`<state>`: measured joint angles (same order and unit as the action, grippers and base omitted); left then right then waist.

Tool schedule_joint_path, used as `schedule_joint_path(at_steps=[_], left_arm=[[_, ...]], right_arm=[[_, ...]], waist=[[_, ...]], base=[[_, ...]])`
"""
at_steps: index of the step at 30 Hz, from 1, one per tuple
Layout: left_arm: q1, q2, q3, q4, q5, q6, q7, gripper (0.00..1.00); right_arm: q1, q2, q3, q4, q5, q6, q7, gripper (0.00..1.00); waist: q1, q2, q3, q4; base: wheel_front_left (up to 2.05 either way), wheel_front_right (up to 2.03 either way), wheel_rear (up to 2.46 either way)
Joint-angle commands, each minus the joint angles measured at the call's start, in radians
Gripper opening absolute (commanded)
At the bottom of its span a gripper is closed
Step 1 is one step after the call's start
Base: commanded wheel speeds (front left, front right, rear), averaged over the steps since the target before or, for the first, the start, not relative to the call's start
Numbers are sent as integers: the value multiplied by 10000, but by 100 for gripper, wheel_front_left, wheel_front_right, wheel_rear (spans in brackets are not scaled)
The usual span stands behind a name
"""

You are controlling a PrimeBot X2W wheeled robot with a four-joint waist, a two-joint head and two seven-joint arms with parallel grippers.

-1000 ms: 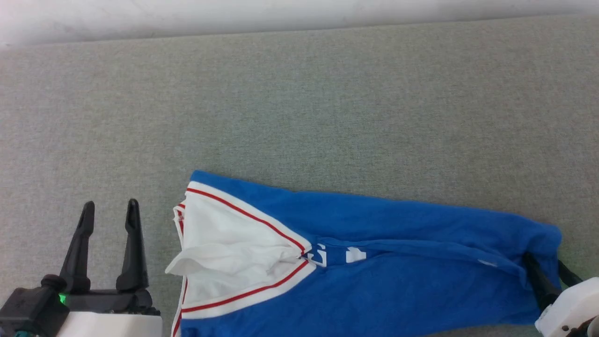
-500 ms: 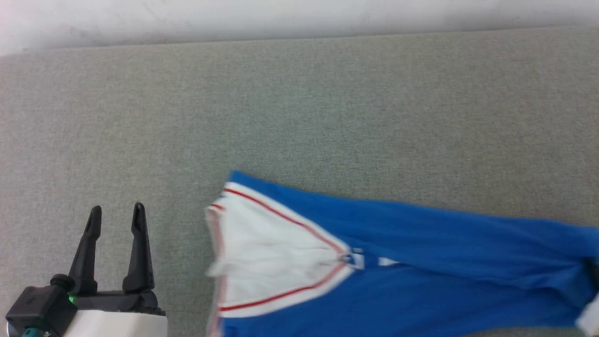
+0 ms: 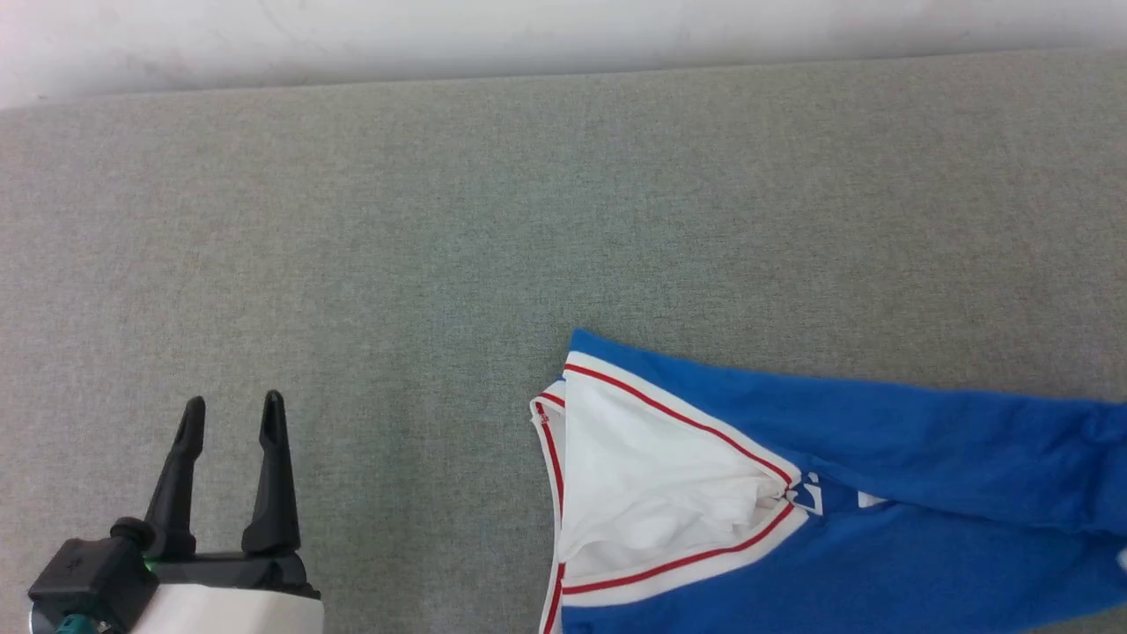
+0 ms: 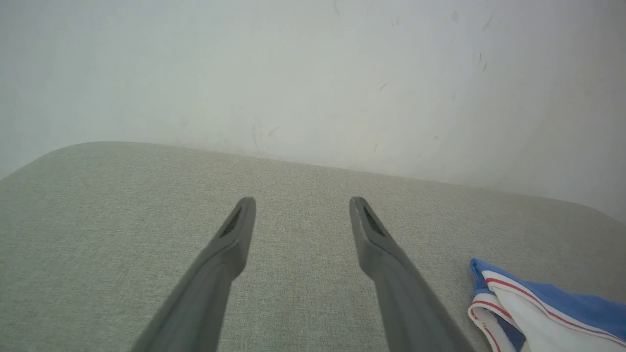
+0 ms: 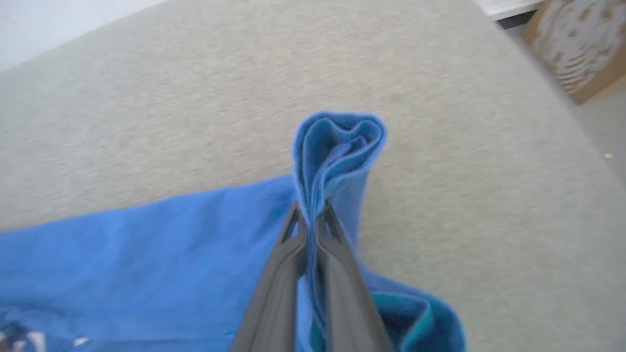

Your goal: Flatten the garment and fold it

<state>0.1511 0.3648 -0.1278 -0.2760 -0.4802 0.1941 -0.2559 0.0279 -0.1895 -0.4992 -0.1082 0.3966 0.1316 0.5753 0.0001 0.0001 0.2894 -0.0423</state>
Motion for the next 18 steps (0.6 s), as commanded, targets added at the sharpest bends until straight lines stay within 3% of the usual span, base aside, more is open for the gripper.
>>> schedule_joint_path(at_steps=[1,4,10,18], left_arm=[[-187,-69,-24,53,-68,-81,-44,100],[-198,-103,-90,131,-90,-133,-46,100],[-276,-182,-188,262,-137,-219,-48,100],[-326,-233,-346,462,-230,-308,-34,100]], right_arm=[[-146,283,425,-324,535,-9,280,0],[-62,541,1419,-1160,1231,-9,990,0],[-7,733,3338,-2400,1544,-9,1924,0],[-726,916,6014,-2474,1585,-9,2702,0]], waist=[[-1,-1,-15,-13],[-1,-1,-68,20],[-1,-1,-195,134],[-1,-1,-368,343]], base=[[0,0,0],[0,0,0],[0,0,0],[0,0,0]])
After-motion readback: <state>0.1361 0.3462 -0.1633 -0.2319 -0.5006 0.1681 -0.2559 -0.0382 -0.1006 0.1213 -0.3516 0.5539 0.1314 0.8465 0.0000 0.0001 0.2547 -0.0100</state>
